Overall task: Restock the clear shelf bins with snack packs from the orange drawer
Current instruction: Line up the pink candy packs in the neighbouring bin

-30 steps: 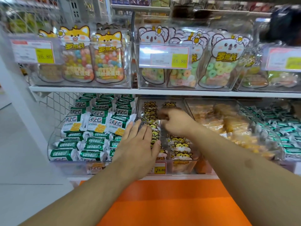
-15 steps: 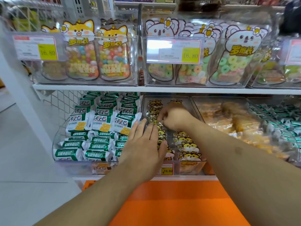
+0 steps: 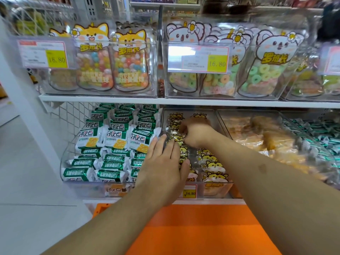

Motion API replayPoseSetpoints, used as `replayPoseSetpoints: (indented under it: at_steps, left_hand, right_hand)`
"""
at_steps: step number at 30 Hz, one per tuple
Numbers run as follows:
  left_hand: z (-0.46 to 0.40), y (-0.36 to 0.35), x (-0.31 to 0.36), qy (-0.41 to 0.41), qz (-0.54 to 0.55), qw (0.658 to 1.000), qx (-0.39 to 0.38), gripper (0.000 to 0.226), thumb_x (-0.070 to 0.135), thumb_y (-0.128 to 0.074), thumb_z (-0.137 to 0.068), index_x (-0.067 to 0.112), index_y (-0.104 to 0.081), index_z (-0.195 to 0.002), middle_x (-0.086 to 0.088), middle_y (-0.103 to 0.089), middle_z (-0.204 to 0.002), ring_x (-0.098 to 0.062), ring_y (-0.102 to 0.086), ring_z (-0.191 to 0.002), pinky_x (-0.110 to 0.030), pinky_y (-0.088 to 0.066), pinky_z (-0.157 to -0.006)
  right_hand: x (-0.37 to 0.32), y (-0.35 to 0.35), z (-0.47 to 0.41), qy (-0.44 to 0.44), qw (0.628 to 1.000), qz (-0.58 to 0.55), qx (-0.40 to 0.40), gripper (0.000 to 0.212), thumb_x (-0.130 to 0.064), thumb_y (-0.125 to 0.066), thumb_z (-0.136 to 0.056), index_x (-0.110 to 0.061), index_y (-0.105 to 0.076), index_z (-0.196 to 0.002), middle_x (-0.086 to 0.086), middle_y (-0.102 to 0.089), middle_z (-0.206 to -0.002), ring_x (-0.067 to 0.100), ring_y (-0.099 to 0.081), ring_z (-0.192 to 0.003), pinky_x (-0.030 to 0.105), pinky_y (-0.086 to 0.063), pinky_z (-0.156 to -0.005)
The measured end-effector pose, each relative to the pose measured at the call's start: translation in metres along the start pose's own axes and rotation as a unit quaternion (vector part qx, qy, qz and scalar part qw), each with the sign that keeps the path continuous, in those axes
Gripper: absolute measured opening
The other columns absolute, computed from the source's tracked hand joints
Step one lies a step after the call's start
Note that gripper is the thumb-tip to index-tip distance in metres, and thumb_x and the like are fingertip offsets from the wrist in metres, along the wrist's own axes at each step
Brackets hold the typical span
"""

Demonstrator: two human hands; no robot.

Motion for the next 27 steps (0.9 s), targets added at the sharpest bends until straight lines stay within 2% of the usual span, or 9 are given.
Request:
replayPoseSetpoints:
  at_steps: [5,9,11,13,16,18,21,23,27]
  left_hand:
    - [0.001,0.001,0.0,0.0,0.003,1.0,0.003,0.073,0.055,-0.003,-0.107,0.014,-0.016,-0.165,-0.002,-0.02,-0.172,-0.024,0.006,-0.161,-0.046,0.008,-0.13]
    - [0.001,0.001,0.0,-0.002,0.006,1.0,0.002,0.071,0.055,-0.006,-0.108,0.014,-0.019,-0.165,-0.003,-0.021,-0.172,-0.024,0.006,-0.161,-0.046,0.007,-0.13]
    - [0.001,0.0,0.0,-0.005,0.004,1.0,0.006,0.071,0.055,-0.004,-0.107,0.015,-0.026,-0.162,-0.002,-0.028,-0.168,-0.025,0.003,-0.161,-0.048,0.005,-0.131]
    - [0.001,-0.001,0.0,-0.007,0.0,1.0,0.006,0.073,0.056,-0.003,-0.106,0.015,-0.031,-0.159,-0.001,-0.034,-0.165,-0.026,0.0,-0.16,-0.048,0.003,-0.131]
    - [0.001,0.0,0.001,-0.005,-0.004,1.0,0.002,0.075,0.056,-0.002,-0.105,0.015,-0.03,-0.16,-0.001,-0.034,-0.165,-0.026,0.001,-0.16,-0.048,0.004,-0.13]
    - [0.001,0.001,0.001,-0.005,-0.006,1.0,-0.001,0.076,0.056,-0.001,-0.104,0.015,-0.028,-0.161,-0.001,-0.031,-0.167,-0.026,0.002,-0.16,-0.048,0.004,-0.13]
    - [0.001,0.001,0.001,-0.006,-0.002,1.0,-0.005,0.076,0.056,0.0,-0.104,0.014,-0.024,-0.162,-0.002,-0.027,-0.169,-0.026,0.004,-0.16,-0.048,0.005,-0.13]
    - [0.002,0.0,0.001,-0.006,-0.001,1.0,-0.009,0.076,0.056,0.001,-0.104,0.014,-0.021,-0.164,-0.002,-0.025,-0.17,-0.026,0.005,-0.161,-0.048,0.005,-0.13]
    - [0.002,0.0,0.001,-0.002,-0.005,1.0,-0.01,0.076,0.056,0.002,-0.104,0.016,-0.02,-0.164,-0.001,-0.023,-0.171,-0.026,0.006,-0.161,-0.048,0.004,-0.13]
  right_hand:
    - [0.001,0.001,0.0,-0.002,1.0,-0.025,0.013,0.024,-0.016,-0.069,-0.087,-0.026,-0.08,-0.107,-0.003,-0.076,-0.106,0.019,-0.067,-0.094,0.03,-0.058,-0.089]
    - [0.007,0.007,0.002,-0.021,0.995,-0.086,0.046,0.014,-0.025,-0.084,-0.085,-0.026,-0.08,-0.099,-0.006,-0.076,-0.101,0.016,-0.068,-0.094,0.03,-0.059,-0.089]
    - [0.008,0.015,0.005,-0.025,0.989,-0.134,0.062,0.021,-0.028,-0.088,-0.084,-0.025,-0.08,-0.103,-0.004,-0.076,-0.103,0.016,-0.069,-0.096,0.03,-0.058,-0.09]
    - [0.007,0.021,0.006,-0.014,0.986,-0.149,0.077,0.03,-0.028,-0.088,-0.084,-0.023,-0.08,-0.113,-0.001,-0.076,-0.114,0.018,-0.069,-0.102,0.032,-0.057,-0.095]
    - [0.001,0.012,0.005,0.004,0.996,-0.085,0.032,0.033,-0.03,-0.082,-0.091,-0.025,-0.076,-0.123,0.0,-0.073,-0.126,0.02,-0.067,-0.112,0.031,-0.055,-0.098]
    - [0.0,0.005,0.006,0.0,0.998,-0.062,0.007,0.029,-0.029,-0.076,-0.095,-0.025,-0.076,-0.124,0.0,-0.073,-0.126,0.021,-0.067,-0.112,0.03,-0.055,-0.096]
    - [0.004,0.005,0.008,-0.004,0.99,-0.137,0.01,0.024,-0.034,-0.07,-0.099,-0.025,-0.077,-0.12,-0.001,-0.076,-0.116,0.02,-0.069,-0.104,0.034,-0.056,-0.095]
    - [0.008,0.008,0.01,-0.012,0.981,-0.189,0.028,0.018,-0.027,-0.072,-0.098,-0.027,-0.078,-0.115,-0.007,-0.075,-0.106,0.016,-0.069,-0.102,0.03,-0.056,-0.093]
    - [0.011,0.006,0.008,-0.021,0.982,-0.181,0.055,0.014,-0.016,-0.077,-0.091,-0.027,-0.081,-0.099,-0.013,-0.069,-0.092,0.013,-0.069,-0.098,0.024,-0.052,-0.087]
Point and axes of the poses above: each hand's wrist, its own z-axis away from the middle knuckle, its own y-axis out of the back of the hand, x = y × z, the point moved 5 cm from there along -z, towards the middle knuckle
